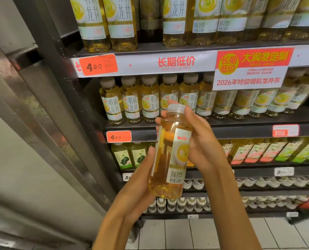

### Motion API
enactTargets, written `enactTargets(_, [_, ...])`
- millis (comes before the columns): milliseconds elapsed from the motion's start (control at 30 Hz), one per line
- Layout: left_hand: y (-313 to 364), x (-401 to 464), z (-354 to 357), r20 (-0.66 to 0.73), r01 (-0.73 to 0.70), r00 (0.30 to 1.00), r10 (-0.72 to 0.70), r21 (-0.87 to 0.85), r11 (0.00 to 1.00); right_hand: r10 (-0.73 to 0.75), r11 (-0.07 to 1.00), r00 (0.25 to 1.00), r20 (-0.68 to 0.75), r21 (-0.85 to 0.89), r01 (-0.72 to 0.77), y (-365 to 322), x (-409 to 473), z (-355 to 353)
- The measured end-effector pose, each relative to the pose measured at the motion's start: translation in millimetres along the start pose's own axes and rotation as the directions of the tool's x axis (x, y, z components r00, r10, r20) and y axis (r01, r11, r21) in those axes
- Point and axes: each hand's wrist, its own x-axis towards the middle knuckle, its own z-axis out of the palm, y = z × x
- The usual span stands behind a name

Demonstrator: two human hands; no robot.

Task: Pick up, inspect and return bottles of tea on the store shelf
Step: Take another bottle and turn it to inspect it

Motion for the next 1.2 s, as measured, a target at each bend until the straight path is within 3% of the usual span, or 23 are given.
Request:
enactTargets(200, [-3.4, -1.3, -1.3, -0.028, -0.020, 0.999, 0.023, 0.085, 0.996, 0.012, 1.000, 1.000, -0.029, -0.009, -0.012, -5.4, -0.4, -1.5])
enactTargets(300, [-5.6, -1.1, -2.3, -0.066, -0.020, 0.997, 0.037, 0.249, 0.968, -0.011, 0.983, 0.996, -0.085, -0.186, -0.005, -11.6, -0.3, -4.9])
enactTargets(433, [-5.5, -3.2, -0.5, -0.090, -0.039, 0.994, 0.067, 0.278, 0.960, 0.013, 0.938, 0.992, -0.122, -0.342, -0.054, -12.2, -0.3, -7.9])
enactTargets(567, [-8.2, -0.2, -5.3, -0.169, -0.024, 0.984, 0.053, 0.172, 0.985, -0.016, 0.971, 0.988, -0.154, -0.237, -0.021, -11.6, 1.6, -11.3])
enactTargets(767, [-7.6, 6.8, -1.2, -0.057, 0.088, 0.994, -0.093, -0.094, 0.992, -0.071, 0.993, 0.990, -0.118, -0.101, 0.060, -3.1, 4.3, -12.0])
enactTargets(900, [-9.9, 9.5, -1.5, -0.088, 0.056, 0.995, -0.054, 0.018, 0.998, -0.067, 0.997, 0.989, -0.131, -0.038, 0.063, -1.4, 7.2, -14.4])
enactTargets(1033, [-8.5, 9.8, -1.6, -0.203, -0.026, 0.976, 0.074, 0.230, 0.973, -0.081, 0.977, 0.987, -0.140, -0.207, 0.051, -4.1, 6.1, -16.9])
enactTargets(1200, [-13.2, 12.6, 0.7, -0.237, -0.066, 0.966, 0.107, 0.172, 0.983, -0.073, 0.982, 0.981, -0.180, -0.183, 0.040, -3.8, 6.4, -20.2])
